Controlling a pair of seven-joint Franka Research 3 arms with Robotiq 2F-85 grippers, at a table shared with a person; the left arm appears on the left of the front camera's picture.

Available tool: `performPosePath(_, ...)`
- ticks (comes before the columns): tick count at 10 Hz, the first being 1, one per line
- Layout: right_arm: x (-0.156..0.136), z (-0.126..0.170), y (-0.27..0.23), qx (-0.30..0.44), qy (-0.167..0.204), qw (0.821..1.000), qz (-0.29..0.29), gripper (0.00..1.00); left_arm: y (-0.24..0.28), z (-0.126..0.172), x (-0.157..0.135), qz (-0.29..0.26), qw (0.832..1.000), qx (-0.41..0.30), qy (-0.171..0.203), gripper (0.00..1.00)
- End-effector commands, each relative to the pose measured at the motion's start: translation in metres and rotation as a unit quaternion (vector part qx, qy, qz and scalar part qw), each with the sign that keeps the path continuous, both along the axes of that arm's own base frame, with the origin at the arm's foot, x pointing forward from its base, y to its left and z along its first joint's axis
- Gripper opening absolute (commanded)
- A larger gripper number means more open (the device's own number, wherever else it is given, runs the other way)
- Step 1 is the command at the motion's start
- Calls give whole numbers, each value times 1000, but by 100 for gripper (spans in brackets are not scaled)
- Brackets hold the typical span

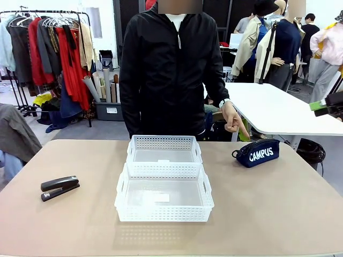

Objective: Distribute items into two baskets.
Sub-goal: Pick up the Pencil pouch that the person points to.

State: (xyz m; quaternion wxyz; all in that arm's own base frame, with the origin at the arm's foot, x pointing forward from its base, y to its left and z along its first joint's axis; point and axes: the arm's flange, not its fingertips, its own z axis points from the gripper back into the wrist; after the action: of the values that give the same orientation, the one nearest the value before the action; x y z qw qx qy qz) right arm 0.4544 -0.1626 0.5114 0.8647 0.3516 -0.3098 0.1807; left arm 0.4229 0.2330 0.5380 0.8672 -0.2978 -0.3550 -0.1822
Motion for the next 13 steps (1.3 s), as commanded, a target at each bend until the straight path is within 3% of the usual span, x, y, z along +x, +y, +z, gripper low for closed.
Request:
performPosePath(1,31,5,7,-20,57,998,0,100,0,1,0,2,1000,0,-1,100)
performPosePath(3,63,-6,22,-27,115,993,-9,100,0,1,0,2,1000,0,-1,100)
performPosePath(7,121,-18,59,-102,267,954,-88,100,0,1,0,2,1000,0,-1,100)
performPosePath(8,135,-21,68,-111,308,935,-132,100,0,1,0,2,1000,0,-1,100)
performPosePath(10,153,-30,83,-155,355,900,-202,100,0,1,0,2,1000,0,-1,100)
performPosePath(11,160,-38,89,-186,357,885,-234,100,0,1,0,2,1000,0,-1,100)
performPosePath(13,177,-50,93,-183,403,855,-271,100,0,1,0,2,1000,0,-1,100)
